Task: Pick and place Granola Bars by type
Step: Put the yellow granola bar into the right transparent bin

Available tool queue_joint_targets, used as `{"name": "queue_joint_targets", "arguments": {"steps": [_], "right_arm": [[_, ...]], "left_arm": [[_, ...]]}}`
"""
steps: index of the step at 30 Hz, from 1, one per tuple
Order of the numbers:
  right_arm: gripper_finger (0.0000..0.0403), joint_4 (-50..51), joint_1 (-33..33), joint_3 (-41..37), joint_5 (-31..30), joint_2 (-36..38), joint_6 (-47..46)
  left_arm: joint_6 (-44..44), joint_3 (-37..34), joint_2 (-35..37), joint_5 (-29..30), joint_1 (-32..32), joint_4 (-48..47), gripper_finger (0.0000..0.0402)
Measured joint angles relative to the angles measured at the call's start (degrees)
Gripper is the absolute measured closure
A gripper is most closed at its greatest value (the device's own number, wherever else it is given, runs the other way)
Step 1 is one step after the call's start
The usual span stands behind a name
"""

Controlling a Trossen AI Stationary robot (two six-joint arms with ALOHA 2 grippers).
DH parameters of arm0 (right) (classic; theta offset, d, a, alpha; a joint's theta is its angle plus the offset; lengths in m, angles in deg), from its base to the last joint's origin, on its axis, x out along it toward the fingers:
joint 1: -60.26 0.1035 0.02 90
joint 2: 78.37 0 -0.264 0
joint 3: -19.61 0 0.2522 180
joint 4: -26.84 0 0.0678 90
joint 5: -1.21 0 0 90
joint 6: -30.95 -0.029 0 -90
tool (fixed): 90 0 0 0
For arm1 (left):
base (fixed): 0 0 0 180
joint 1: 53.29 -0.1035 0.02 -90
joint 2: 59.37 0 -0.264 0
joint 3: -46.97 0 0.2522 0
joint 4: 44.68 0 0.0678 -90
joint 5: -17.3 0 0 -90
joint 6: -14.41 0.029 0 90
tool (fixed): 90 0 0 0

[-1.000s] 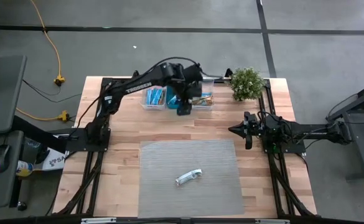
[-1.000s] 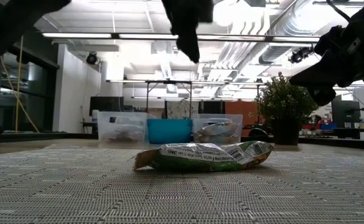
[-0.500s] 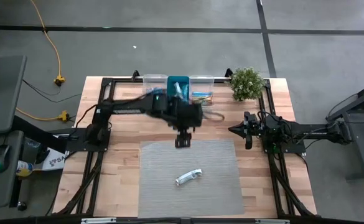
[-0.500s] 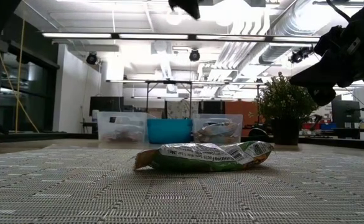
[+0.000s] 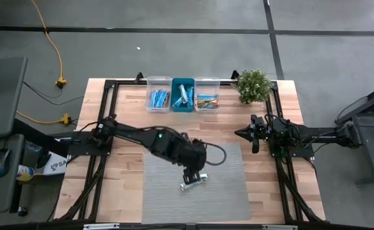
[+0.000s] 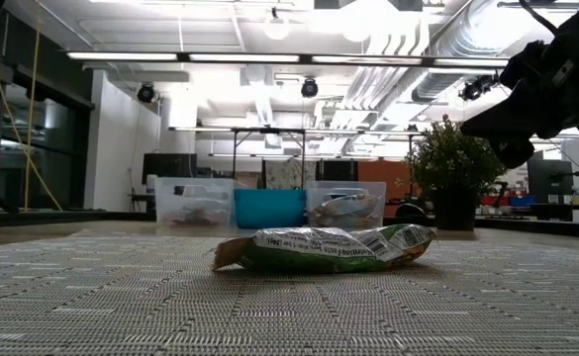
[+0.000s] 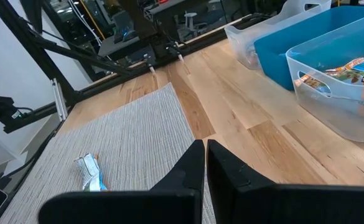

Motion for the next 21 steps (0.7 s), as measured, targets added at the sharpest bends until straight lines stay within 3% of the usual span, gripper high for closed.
{"name": "queue_joint_targets", "arguments": {"steps": [9, 21], "right_arm": [[0.0402, -0.1, 0.0, 0.0, 0.0, 0.1, 0.0], [0.0402, 0.0, 0.0, 0.0, 0.0, -0.4, 0.0]], "left_arm": [[-9.5, 0.0, -4.5, 0.2, 4.3, 3.6, 0.0151], [-14.5, -0.1, -10.4, -0.5, 5.6, 5.1, 0.0151]]}}
